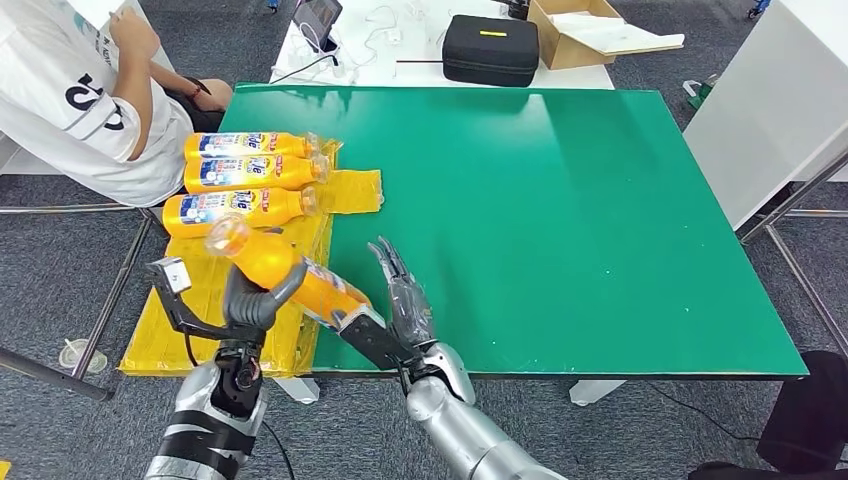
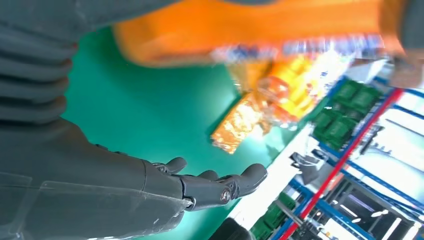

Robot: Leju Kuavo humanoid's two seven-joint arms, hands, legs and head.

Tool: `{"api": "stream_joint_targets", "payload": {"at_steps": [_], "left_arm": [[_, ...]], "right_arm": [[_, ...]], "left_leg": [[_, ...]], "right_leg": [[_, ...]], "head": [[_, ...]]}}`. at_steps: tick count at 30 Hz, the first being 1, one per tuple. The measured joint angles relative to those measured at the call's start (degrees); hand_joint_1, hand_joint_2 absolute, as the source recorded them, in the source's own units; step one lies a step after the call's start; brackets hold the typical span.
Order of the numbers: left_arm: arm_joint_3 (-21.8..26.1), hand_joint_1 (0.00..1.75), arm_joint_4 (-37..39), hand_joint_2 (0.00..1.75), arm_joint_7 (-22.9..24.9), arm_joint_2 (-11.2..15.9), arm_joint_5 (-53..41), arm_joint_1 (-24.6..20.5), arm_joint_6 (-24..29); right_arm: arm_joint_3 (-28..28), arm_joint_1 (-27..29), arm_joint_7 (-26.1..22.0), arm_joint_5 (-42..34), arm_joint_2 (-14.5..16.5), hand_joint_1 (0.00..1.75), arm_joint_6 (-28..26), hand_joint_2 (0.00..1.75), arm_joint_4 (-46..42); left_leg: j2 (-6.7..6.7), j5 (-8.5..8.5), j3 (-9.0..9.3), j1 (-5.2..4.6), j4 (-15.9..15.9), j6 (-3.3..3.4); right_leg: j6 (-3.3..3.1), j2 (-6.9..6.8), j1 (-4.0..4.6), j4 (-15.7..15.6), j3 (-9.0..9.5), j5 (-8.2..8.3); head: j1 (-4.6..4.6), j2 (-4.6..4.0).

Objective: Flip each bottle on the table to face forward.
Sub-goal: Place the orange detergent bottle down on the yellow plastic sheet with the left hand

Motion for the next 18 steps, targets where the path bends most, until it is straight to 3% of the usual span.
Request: {"api": "stream_joint_targets", "payload": {"at_steps": [5,11,18], "left_arm": [[4.1,1.75,-0.2,1.75,-4.3,1.1,-7.0,-1.9,6.8],[6.4,1.75,-0.1,1.75,-11.2,2.4,-23.9,-3.9,20.2],[7.1,1.75,-0.1,1.75,-11.7,3.2,-29.9,-5.4,25.5]], "right_arm": [[-0.4,3.7,-0.3,-2.9,-1.6,0.00,4.5,0.00,-11.3],[-0.7,9.2,-6.3,-6.6,-2.9,0.00,-0.3,0.00,-26.6],[-0.8,12.4,-10.2,-10.7,-3.4,0.00,-3.8,0.00,-37.1]], "left_leg": [[0.00,0.00,0.00,0.00,0.0,0.00],[-0.01,0.00,-0.04,0.00,0.0,0.00],[-0.01,0.00,-0.03,0.00,0.0,0.00]], "right_leg": [[0.00,0.00,0.00,0.0,-0.01,0.00],[0.00,0.00,0.00,0.0,-0.03,-0.01],[0.00,0.00,0.00,0.0,-0.03,0.00]], "head": [[0.01,0.00],[0.00,-0.01],[0.01,-0.01]]}}
